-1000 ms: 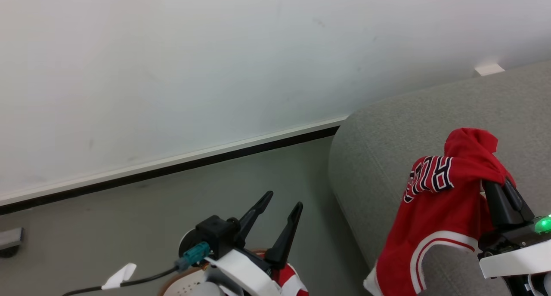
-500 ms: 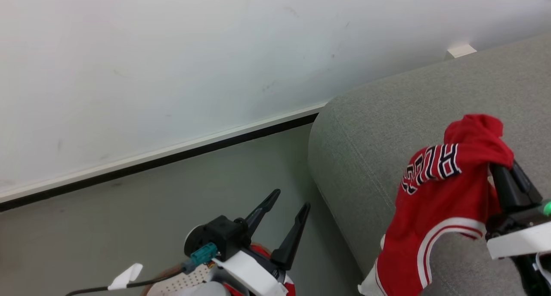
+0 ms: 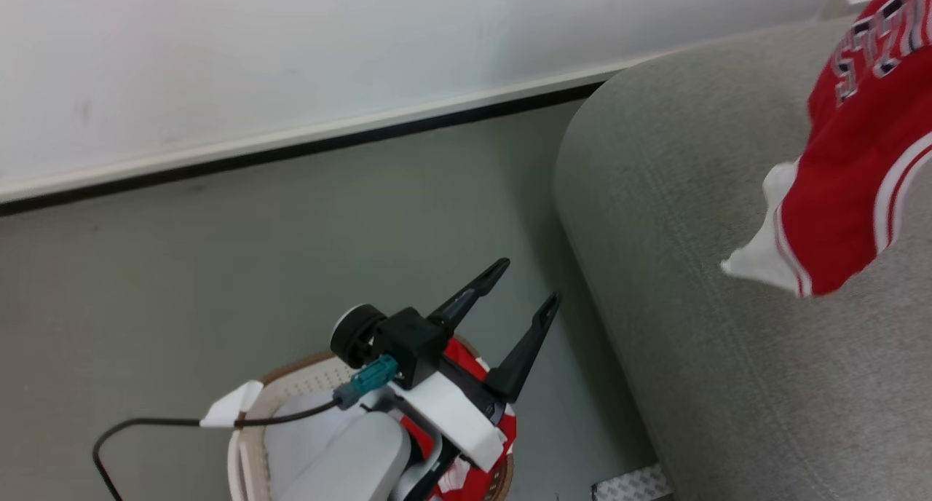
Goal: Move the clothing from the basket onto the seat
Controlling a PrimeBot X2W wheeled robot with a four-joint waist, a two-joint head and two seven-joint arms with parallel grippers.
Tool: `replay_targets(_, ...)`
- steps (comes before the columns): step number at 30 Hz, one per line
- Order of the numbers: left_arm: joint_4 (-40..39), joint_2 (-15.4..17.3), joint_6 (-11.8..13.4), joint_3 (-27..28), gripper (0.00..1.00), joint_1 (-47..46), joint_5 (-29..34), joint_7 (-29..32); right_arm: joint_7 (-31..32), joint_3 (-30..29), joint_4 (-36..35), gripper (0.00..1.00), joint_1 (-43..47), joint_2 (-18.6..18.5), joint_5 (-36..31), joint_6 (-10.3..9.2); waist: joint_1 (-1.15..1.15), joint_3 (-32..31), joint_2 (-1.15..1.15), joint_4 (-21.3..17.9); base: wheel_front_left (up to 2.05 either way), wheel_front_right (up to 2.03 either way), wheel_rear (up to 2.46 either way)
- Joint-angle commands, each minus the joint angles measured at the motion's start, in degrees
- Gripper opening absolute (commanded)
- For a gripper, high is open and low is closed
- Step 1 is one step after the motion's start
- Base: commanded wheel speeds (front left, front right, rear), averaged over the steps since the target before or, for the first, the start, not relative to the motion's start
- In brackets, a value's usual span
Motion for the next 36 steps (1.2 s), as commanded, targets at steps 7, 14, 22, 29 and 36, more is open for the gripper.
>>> replay_targets(7,0.92,0.64,-0.19,-0.92,1.00,-3.61,0.72,-0.01,-3.41,-2.56,14.16,0.00,-10.35,-5.17,-5.11,-0.12,-0.01,10.07,0.00,5.79,0.00,0.00,0.00)
replay_targets(14,1.49,1.32,-0.11,-1.05,1.00,-5.26,0.70,-0.10,-5.09,1.14,30.46,0.00,-15.53,-3.09,-14.81,-0.13,-0.01,12.80,0.00,7.27,0.00,0.00,0.00)
replay_targets(22,2.13,1.62,0.37,-1.08,1.00,-5.43,0.31,-0.08,-1.01,10.64,44.97,0.00,-14.94,-0.34,-23.95,-0.13,-0.01,13.99,0.00,8.72,0.00,0.00,0.00)
replay_targets(29,2.79,2.14,0.78,-0.55,1.00,-5.12,-0.43,-0.15,4.47,14.69,48.48,0.16,-14.37,1.66,-21.37,-0.13,-0.01,13.27,0.00,8.58,0.00,0.00,0.00)
replay_targets(36,4.16,2.38,1.02,0.41,1.00,-3.43,-1.69,-0.27,8.78,21.30,45.39,1.00,-11.77,1.84,-17.76,-0.13,-0.01,8.28,0.00,7.41,0.00,0.00,0.00)
